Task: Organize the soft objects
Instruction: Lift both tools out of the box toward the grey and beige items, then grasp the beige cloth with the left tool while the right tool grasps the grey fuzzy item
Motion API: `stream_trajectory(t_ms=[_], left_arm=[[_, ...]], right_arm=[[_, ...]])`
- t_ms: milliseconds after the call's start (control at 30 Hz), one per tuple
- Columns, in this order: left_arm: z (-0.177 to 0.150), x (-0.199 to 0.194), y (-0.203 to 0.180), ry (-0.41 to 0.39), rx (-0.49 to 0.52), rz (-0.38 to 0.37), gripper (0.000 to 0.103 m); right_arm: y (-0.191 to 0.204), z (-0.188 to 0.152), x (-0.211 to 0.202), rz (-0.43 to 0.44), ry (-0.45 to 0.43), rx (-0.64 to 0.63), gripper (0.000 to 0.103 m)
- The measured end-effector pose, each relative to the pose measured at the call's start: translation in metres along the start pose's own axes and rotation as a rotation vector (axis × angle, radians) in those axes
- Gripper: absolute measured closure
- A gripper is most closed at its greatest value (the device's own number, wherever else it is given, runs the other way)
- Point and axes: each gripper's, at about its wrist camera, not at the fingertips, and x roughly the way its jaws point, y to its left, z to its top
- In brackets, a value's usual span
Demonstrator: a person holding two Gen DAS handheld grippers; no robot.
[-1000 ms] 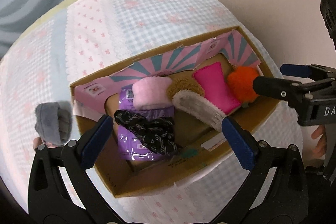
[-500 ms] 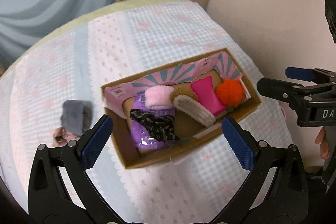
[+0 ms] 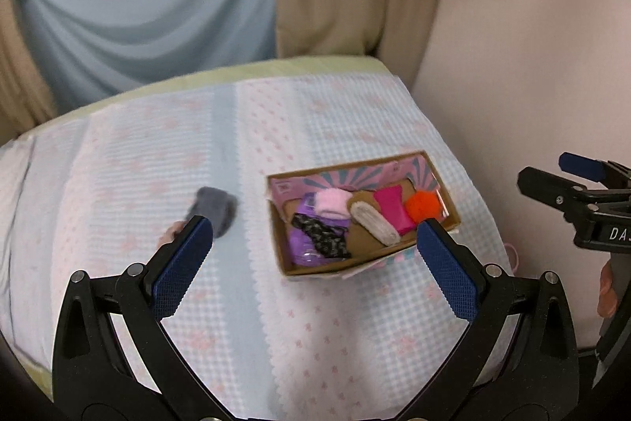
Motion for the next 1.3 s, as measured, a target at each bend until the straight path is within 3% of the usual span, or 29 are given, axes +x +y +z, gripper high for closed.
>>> stream_trajectory(t_ms=[367, 667, 1033, 1300], left_arm=[[-0.037, -0.087, 0.054, -0.094, -0.108, 0.149, 0.0], [-0.057, -0.107, 0.109, -0.127, -0.154, 0.189, 0.0], [-0.05, -0.082, 0.194, -0.108, -0.082, 0.104, 0.0], [-0.056, -0.002, 0.253, -0.032, 0.045, -0.003, 0.0]], right_arm=[[0.061, 0.006, -0.024, 0.135, -0.064, -0.104, 0.0], [0.123, 0.009, -0.018, 0.174, -0.073, -0.157, 0.0], [0.199, 0.02, 0.033, 0.149, -0.017, -0.054, 0.0], [0.248, 0.024, 0.129, 0.136, 0.039, 0.022, 0.0]])
